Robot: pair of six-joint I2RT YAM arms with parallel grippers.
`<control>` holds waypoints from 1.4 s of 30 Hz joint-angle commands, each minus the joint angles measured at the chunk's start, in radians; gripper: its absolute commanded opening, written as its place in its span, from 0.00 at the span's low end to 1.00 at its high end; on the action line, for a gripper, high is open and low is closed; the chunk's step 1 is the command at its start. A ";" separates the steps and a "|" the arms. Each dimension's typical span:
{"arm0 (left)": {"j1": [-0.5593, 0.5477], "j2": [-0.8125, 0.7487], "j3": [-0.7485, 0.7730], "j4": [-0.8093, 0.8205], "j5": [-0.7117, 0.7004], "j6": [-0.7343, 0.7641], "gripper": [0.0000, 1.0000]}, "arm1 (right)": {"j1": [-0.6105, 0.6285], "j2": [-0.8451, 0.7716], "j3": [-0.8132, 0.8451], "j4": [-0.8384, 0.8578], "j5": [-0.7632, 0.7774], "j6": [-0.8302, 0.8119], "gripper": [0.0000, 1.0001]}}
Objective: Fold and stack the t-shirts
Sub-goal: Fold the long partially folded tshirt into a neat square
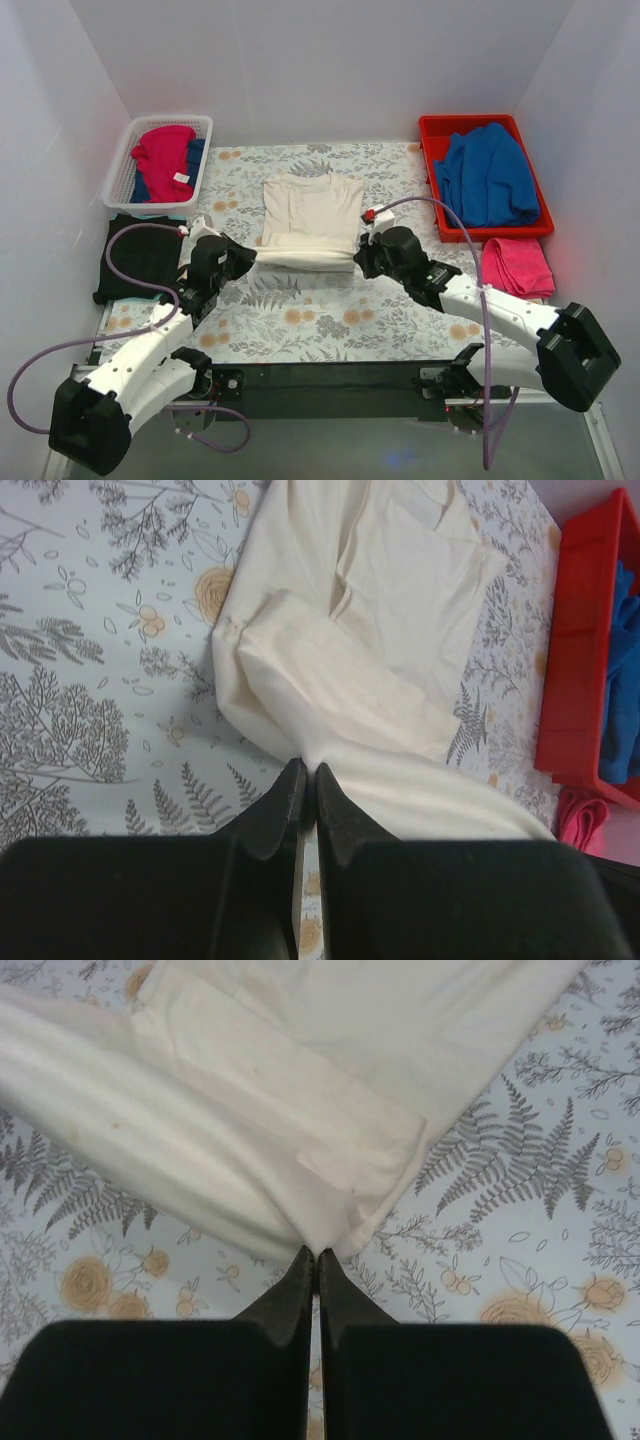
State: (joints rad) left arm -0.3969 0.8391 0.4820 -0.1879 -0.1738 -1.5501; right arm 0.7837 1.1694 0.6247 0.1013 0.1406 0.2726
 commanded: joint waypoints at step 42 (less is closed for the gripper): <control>0.055 1.388 1.183 0.337 -0.174 0.318 0.00 | -0.342 0.906 0.929 0.046 -0.021 -0.156 0.12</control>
State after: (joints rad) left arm -0.3573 2.2078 1.5452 0.1669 -0.3405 -1.2675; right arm 0.4679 2.0541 1.4464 0.1059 0.1593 0.1146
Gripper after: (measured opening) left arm 0.029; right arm 0.082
